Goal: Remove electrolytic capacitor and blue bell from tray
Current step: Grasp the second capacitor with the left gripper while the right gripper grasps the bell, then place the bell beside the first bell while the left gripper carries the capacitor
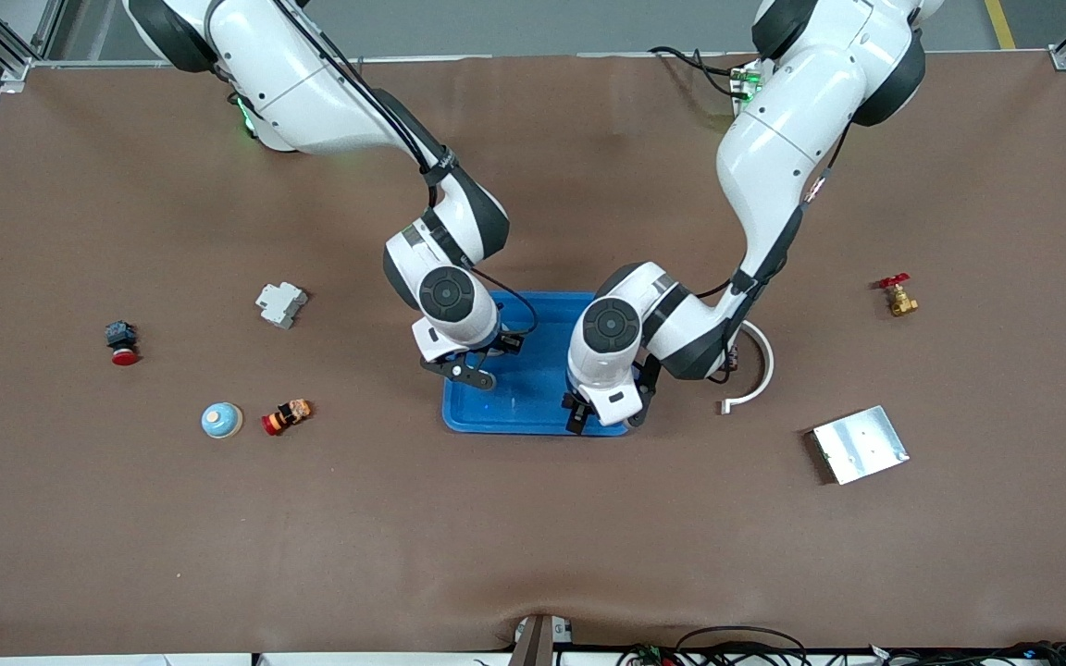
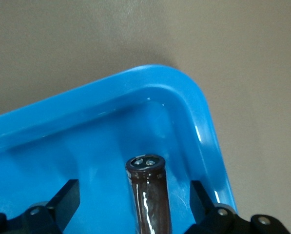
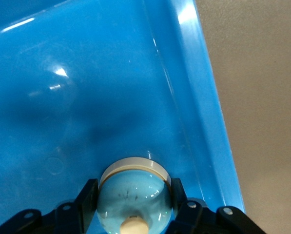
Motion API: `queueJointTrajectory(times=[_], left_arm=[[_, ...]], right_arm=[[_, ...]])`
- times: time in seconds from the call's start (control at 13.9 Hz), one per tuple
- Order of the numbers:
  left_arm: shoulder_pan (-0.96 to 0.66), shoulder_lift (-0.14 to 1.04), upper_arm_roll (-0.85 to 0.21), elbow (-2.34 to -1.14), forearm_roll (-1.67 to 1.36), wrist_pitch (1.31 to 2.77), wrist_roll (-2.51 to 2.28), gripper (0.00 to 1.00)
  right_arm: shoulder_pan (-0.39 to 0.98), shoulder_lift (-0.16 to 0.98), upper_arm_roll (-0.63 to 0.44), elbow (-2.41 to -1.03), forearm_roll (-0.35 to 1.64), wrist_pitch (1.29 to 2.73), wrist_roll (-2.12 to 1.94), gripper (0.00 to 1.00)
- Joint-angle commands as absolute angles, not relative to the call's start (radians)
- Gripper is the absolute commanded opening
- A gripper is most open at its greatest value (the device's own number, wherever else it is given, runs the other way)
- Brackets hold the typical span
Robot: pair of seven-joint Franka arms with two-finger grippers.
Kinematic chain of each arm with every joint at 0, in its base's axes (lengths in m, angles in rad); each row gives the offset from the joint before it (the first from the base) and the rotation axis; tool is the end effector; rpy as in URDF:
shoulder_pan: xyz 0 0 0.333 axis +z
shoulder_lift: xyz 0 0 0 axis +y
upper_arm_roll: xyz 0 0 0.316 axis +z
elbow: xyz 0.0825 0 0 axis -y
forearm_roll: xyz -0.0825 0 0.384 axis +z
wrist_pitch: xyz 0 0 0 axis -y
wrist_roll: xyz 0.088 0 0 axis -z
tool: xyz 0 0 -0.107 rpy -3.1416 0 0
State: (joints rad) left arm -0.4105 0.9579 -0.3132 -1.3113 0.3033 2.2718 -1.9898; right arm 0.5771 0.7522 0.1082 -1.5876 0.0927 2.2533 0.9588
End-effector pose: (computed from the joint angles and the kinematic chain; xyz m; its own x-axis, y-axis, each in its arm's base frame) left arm 0.5997 -0.4449 0.1785 0.3555 0.9340 -0.0346 0.9343 -0.3541 0.0412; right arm 0.5373 0.4305 0.1881 0.9228 -0.3478 -0.1660 -0.3538 -0.9353 -0.0072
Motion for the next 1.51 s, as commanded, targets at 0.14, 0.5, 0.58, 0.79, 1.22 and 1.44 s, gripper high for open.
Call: queueJointTrajectory(times=[0.14, 0.5, 0.58, 0.79, 1.22, 1.44], left_arm=[[-0.434, 0.982, -0.296, -1.278, 0.287, 2.278, -1.999, 1.0], [-0.448, 0.979, -0.285, -1.281, 0.294, 2.273, -1.996, 0.16], [-0.448, 0.977, -0.282, -1.281, 0.301, 2.269, -1.988, 0.0], [-0.448, 0.973, -0.282, -1.284, 0.314, 2.258, -1.979, 0.0], [-0.443, 0.917, -0.296, -1.281, 0.308, 2.119, -1.918, 0.0], [-0.431, 0.871, -0.298, -1.281, 0.304, 2.051, -1.794, 0.0]], right_arm=[[0.561, 0.75, 0.118, -1.563, 0.092, 2.24, 0.979, 0.0], [0.529, 0.697, 0.118, -1.566, 0.092, 2.203, 0.977, 0.0], [0.52, 0.684, 0.118, -1.565, 0.091, 2.171, 0.977, 0.0], [0.456, 0.625, 0.107, -1.566, 0.084, 2.08, 0.944, 0.0], [0.251, 0.537, 0.061, -1.585, 0.074, 1.916, 0.625, 0.0], [0.146, 0.496, 0.046, -1.623, 0.028, 1.861, 0.442, 0.0]])
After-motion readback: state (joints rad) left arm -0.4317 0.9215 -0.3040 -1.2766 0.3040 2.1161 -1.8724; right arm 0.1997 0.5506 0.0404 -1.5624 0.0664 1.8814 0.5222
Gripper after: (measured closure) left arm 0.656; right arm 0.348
